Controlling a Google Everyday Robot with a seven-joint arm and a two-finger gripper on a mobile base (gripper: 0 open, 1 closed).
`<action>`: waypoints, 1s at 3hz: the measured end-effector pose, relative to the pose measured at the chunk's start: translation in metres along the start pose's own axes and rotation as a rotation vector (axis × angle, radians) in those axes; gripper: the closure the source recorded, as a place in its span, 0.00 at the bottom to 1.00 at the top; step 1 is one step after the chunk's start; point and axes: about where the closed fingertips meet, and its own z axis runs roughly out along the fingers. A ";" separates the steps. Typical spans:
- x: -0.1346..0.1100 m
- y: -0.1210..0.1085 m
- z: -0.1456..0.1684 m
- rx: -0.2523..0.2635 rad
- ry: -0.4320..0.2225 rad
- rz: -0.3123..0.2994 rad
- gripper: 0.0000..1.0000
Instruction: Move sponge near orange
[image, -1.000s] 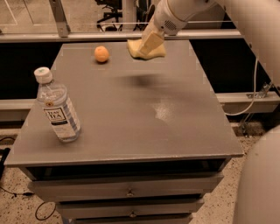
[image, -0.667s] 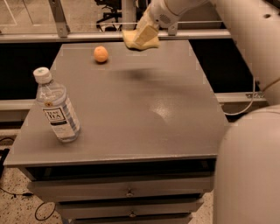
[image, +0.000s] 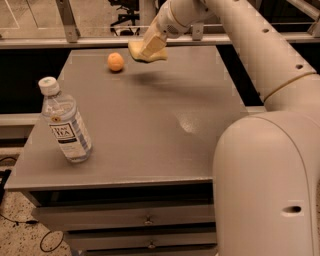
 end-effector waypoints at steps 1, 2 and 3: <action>0.002 0.002 0.021 -0.017 0.003 0.013 1.00; 0.012 0.002 0.042 -0.028 0.025 0.033 1.00; 0.018 -0.001 0.052 -0.028 0.040 0.044 1.00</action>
Offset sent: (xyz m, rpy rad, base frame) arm 0.0263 0.0177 -0.0411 -0.0137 0.0560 -0.0258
